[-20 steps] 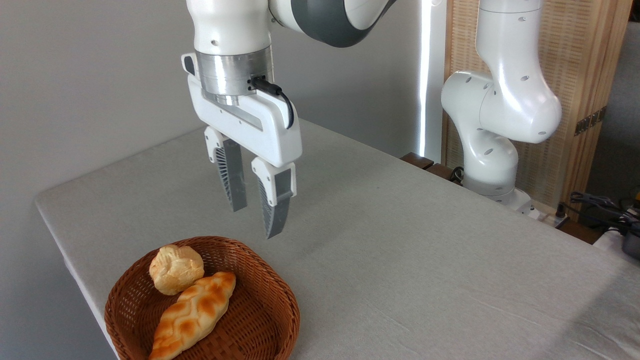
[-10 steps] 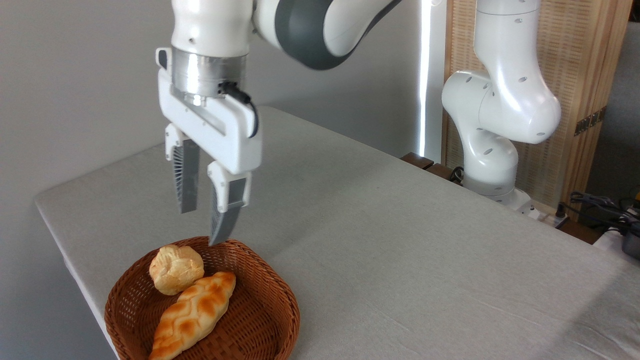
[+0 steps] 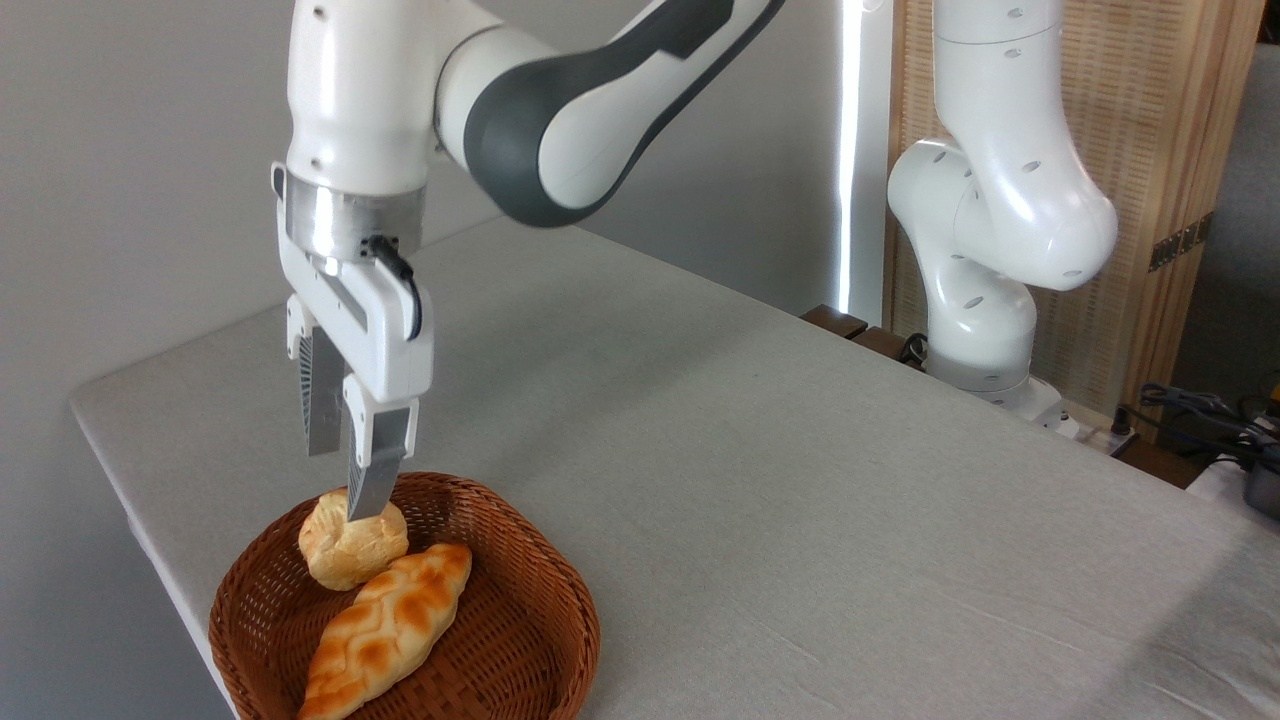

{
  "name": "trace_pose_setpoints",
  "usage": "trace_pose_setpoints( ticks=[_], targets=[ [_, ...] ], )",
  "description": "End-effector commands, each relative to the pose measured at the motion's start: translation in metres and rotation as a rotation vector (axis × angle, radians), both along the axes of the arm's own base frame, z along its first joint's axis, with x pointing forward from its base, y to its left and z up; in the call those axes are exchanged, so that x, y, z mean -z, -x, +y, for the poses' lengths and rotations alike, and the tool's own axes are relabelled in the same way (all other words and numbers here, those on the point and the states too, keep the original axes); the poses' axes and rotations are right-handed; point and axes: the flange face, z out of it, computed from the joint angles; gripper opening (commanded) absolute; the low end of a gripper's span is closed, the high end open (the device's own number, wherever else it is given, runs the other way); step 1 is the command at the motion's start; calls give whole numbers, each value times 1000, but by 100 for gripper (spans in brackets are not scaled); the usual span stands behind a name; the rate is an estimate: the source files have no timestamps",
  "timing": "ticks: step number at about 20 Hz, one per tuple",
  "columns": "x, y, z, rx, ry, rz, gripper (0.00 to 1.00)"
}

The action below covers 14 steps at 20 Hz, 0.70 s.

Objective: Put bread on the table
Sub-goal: 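Lower the open gripper down onto the round bread roll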

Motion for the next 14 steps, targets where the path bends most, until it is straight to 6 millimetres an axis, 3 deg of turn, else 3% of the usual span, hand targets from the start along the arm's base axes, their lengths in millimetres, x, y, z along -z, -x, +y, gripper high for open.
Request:
trace_pose_setpoints(
  ticks=[1, 4, 7, 9, 11, 14],
  targets=[
    [22, -5, -17, 18, 9, 24, 100],
    [31, -7, -18, 26, -3, 37, 100],
    [35, -8, -17, 40, -37, 38, 88],
    [40, -9, -17, 40, -39, 45, 70],
    [46, -10, -17, 47, -47, 49, 44],
    [50, -11, -16, 86, -73, 50, 33]
  ],
)
